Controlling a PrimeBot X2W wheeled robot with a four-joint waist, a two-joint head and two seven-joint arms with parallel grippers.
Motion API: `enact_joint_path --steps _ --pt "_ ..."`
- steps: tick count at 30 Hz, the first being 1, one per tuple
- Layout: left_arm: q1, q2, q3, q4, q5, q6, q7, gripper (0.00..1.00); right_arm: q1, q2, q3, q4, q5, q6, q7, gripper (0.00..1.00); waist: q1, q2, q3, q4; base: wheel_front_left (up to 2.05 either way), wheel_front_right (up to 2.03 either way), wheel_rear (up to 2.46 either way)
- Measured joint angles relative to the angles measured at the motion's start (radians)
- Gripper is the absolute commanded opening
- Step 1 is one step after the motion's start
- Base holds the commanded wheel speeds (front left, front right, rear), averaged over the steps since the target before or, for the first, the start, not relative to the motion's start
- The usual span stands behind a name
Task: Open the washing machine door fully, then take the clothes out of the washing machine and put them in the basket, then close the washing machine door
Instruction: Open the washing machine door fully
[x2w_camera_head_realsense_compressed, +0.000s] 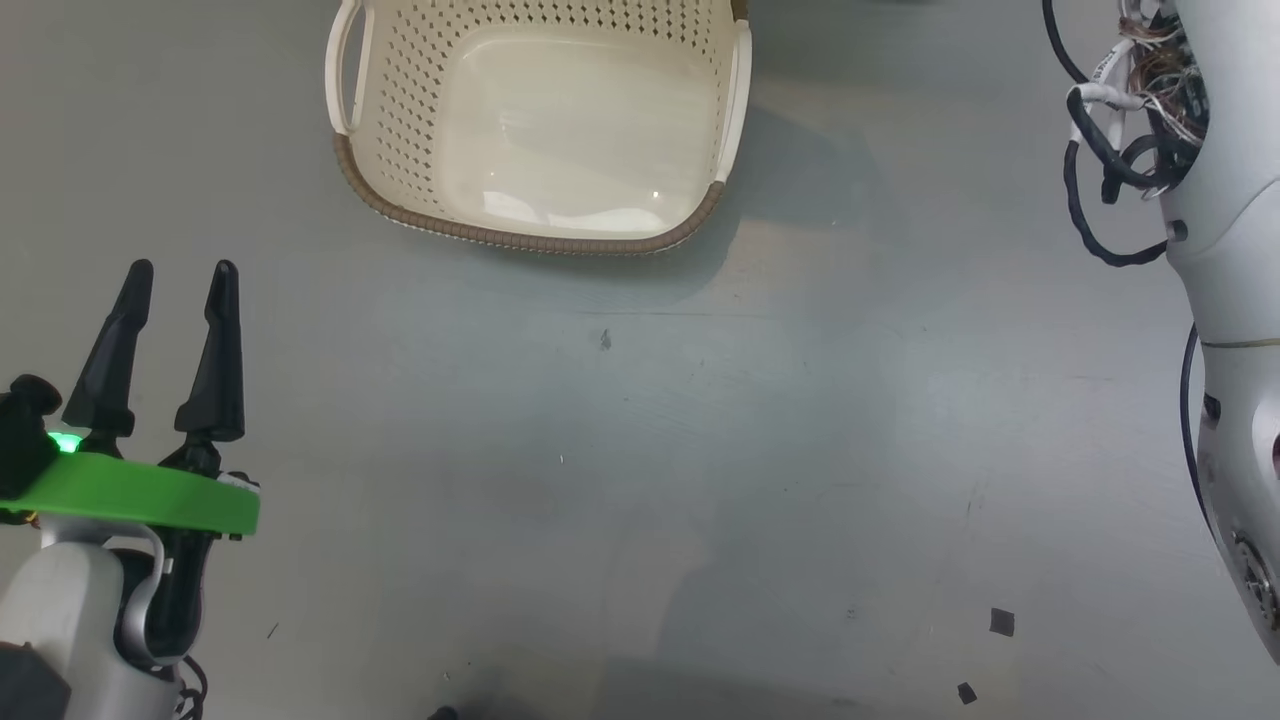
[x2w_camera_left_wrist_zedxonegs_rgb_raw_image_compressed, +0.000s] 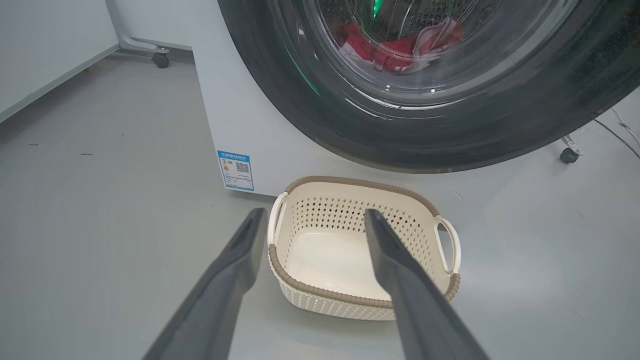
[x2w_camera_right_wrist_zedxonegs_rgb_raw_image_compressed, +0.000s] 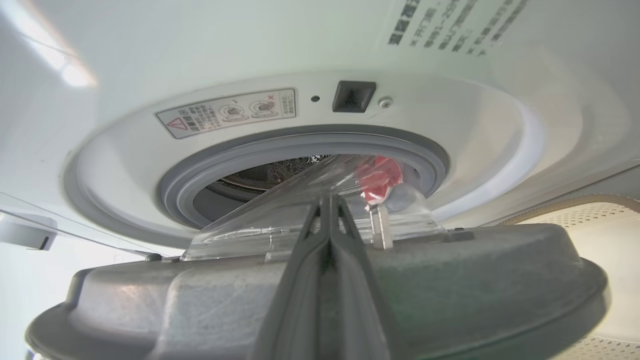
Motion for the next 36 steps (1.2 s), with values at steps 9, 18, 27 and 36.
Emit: enact_joint_path --steps 9,18,27,36 --pt "0.017 0.0 -0.002 0.0 0.011 0.0 0.0 1.0 0.062 0.005 0.029 0.003 0.016 0.0 0.019 0.0 0.0 0.0 -0.04 -0.016 0.0 0.0 0.0" --pt "0.03 -0.001 0.0 0.0 0.034 0.0 0.0 1.0 0.121 0.004 0.066 0.0 0.039 0.0 0.048 0.0 0.0 0.0001 -0.082 -0.026 0.0 0.0 0.0" --pt "0.036 -0.001 0.002 -0.005 0.036 0.0 0.0 1.0 0.156 0.009 0.09 -0.016 0.069 0.0 0.054 0.0 0.0 0.0 -0.099 -0.036 0.0 0.0 0.0" --pt "0.037 -0.013 0.002 -0.003 0.044 0.0 0.0 1.0 0.195 0.009 0.114 -0.027 0.08 0.0 0.057 0.0 0.0 0.0 -0.119 -0.039 0.0 0.0 0.0"
